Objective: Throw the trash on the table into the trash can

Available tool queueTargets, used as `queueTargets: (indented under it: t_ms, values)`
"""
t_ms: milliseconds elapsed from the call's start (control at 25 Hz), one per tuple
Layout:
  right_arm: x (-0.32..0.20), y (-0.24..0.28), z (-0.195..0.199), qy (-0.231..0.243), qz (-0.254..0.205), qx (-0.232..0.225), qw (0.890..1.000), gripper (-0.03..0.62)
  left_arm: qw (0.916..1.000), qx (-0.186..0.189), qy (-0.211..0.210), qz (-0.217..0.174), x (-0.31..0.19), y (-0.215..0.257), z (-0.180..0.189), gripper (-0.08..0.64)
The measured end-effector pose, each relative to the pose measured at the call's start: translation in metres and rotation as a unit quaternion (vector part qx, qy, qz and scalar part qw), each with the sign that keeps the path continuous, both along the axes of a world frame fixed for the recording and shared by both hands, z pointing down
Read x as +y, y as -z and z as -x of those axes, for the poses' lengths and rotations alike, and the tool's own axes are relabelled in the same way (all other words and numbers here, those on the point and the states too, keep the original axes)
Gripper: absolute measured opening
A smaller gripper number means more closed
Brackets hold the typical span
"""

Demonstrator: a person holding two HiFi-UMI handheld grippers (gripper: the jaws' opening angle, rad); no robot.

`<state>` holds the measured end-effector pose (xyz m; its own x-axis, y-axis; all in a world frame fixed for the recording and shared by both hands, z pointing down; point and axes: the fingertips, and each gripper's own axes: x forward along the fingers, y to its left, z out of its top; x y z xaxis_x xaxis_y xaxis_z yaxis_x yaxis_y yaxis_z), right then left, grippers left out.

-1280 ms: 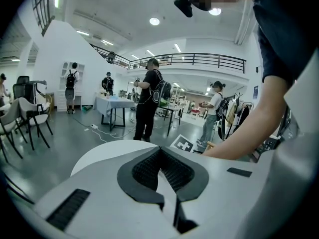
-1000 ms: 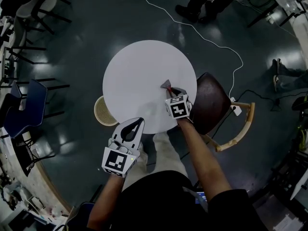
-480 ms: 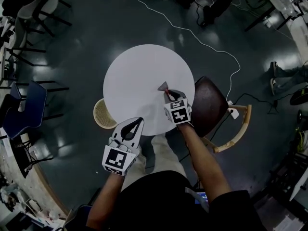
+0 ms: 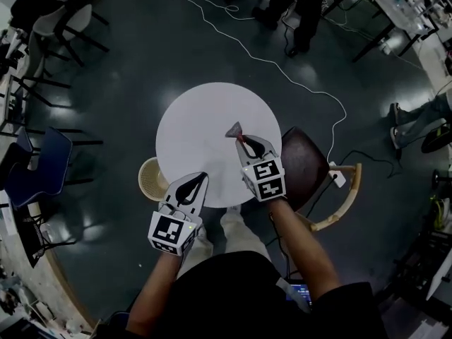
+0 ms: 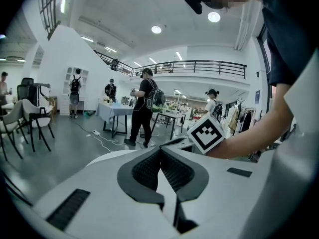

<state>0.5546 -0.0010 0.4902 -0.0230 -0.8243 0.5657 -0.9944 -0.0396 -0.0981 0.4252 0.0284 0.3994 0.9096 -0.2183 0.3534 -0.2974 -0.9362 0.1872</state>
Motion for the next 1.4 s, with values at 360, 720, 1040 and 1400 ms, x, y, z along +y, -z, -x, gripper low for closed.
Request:
queueTargets:
  t_ms: [360,720,1040,1400]
  values:
    - [-0.009,0.091,0.032,0.030,-0.071,0.009,0.997,0.066,0.9986,0.033,0.031,-0.028,-0.023,0.049,0.011,0.015]
    - [-0.015,0.170,0.055,0.069,-0.133,0.011,0.989,0.066,0.9945,0.054,0.058,-0.068,-0.035,0.091,0.009,0.015]
    - [-0.013,0.188,0.066,0.102,-0.148,0.032,0.983,0.066,0.9909,0.055,0.085,-0.088,-0.039,0.107,0.015,0.015]
    - [-0.010,0.193,0.069,0.132,-0.161,0.029,0.978,0.066,0.9878,0.056,0.110,-0.095,-0.027,0.106,0.017,0.015]
